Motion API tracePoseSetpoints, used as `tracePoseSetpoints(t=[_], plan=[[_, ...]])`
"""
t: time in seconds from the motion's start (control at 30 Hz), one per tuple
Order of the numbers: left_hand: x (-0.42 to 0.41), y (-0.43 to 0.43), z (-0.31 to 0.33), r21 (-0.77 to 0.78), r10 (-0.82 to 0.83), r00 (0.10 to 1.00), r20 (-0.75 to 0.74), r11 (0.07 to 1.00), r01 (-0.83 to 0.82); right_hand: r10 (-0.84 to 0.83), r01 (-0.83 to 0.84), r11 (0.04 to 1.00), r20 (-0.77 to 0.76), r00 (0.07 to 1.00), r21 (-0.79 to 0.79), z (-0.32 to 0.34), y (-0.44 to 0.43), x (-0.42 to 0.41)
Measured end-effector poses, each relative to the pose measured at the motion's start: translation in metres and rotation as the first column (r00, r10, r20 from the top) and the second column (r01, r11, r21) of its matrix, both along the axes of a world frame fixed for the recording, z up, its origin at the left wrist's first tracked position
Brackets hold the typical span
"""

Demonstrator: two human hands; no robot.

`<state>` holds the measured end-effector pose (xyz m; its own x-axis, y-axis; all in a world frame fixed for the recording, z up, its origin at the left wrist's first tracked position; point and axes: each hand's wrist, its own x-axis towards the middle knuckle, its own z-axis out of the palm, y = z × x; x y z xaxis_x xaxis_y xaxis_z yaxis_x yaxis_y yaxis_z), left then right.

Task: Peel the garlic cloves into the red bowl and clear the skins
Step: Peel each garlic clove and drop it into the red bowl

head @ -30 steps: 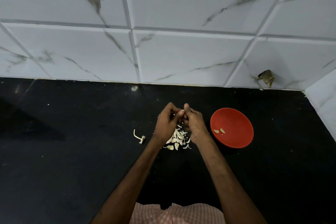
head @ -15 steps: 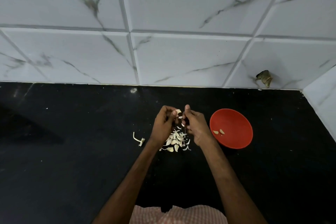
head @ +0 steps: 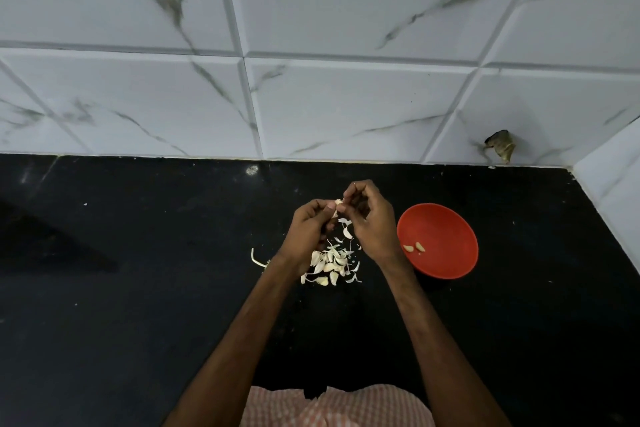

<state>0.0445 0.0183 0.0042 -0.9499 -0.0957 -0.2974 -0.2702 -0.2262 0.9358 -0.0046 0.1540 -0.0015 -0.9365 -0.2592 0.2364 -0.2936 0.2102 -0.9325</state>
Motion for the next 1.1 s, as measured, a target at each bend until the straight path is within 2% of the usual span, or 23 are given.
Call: tracePoseSetpoints(t=[0.13,0.37,0.53,0.67,0.93,1.1], plan=[[-0.002,-0.008,0.008,0.134,-0.076,0.993,0.093,0.989,0.063,0.018,-0.015,0.998,-0.061,0.998,0.054,0.001,0.001,-0.001],[-0.003,-0.020,0.018,0.372,-0.220,0.928,0.301,0.923,0.098,0.108,-0.106,0.994,-0.057,0.993,0.024,0.006,-0.004,0.001],[-0.004,-0.027,0.019,0.481,-0.279,0.897,0.342,0.872,0.088,0.115,-0.112,0.993,-0.079,0.990,0.041,0.009,-0.007,0.004],[-0.003,-0.027,0.019,0.511,-0.302,0.881,0.364,0.856,0.082,0.112,-0.107,0.992,-0.072,0.991,0.070,0.004,-0.006,0.006],[-0.004,-0.015,0.019,0.654,-0.265,0.894,0.361,0.756,-0.040,0.039,-0.041,0.999,-0.052,0.998,-0.031,0.001,-0.009,0.008],[-0.008,-0.009,0.020,0.665,-0.221,0.920,0.325,0.745,-0.057,0.045,-0.047,0.998,-0.037,0.998,-0.038,0.000,-0.006,0.006]])
